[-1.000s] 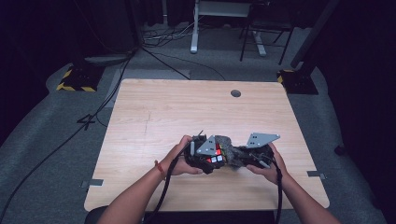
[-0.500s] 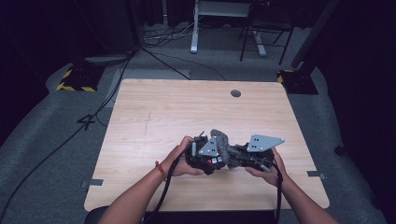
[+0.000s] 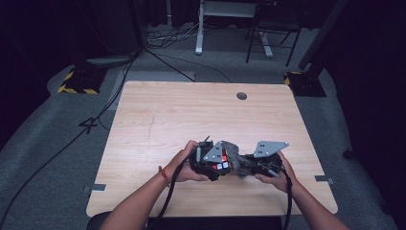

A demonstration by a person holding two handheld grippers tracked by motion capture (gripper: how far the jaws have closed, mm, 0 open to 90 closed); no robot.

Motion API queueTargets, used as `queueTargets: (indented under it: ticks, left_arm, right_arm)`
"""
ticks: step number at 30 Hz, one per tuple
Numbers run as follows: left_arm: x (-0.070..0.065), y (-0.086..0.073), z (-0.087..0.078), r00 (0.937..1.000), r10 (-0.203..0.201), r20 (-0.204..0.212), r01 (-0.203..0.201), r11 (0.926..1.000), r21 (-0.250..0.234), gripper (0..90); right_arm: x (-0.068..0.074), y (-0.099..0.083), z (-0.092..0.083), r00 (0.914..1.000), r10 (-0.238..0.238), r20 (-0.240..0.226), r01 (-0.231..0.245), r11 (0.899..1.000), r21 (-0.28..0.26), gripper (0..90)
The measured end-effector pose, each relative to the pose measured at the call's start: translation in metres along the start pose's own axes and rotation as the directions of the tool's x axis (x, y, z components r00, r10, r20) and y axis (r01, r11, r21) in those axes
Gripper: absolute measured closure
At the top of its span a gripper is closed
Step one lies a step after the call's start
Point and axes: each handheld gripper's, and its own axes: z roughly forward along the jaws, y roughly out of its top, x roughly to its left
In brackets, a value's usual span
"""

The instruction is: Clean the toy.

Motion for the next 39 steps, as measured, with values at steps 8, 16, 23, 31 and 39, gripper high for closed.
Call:
queueTargets:
  ticks: [8,16,23,31,39]
  left_arm:
    - [0.003,-0.003,0.002,0.9994,-0.034,0.001,0.034,0.9994,-0.005,33.7]
    - [-0.004,0.0,0.01,0.9997,-0.014,0.022,0.014,0.9999,-0.002,33.6]
    - [-0.001,0.004,-0.011,0.9995,-0.023,0.021,0.025,0.9946,-0.101,33.6]
    - [0.004,0.002,-0.021,0.998,-0.056,0.03,0.061,0.9808,-0.186,33.7]
    - [0.004,-0.002,-0.012,0.9986,-0.043,0.03,0.047,0.988,-0.147,33.3]
  right_arm:
    - [0.012,0.013,-0.011,0.9989,-0.046,-0.011,0.045,0.995,-0.089,77.9]
    - [0.006,0.02,-0.01,0.9993,-0.029,0.022,0.032,0.994,-0.107,77.9]
    - [-0.009,0.003,-0.006,0.9994,0.016,0.032,-0.015,0.999,-0.035,78.3]
    - [-0.005,0.006,0.002,1.0,0.002,-0.001,-0.003,1.0,-0.023,78.2]
    - [-0.004,0.004,-0.001,0.9993,0.016,-0.033,-0.018,0.999,-0.049,78.3]
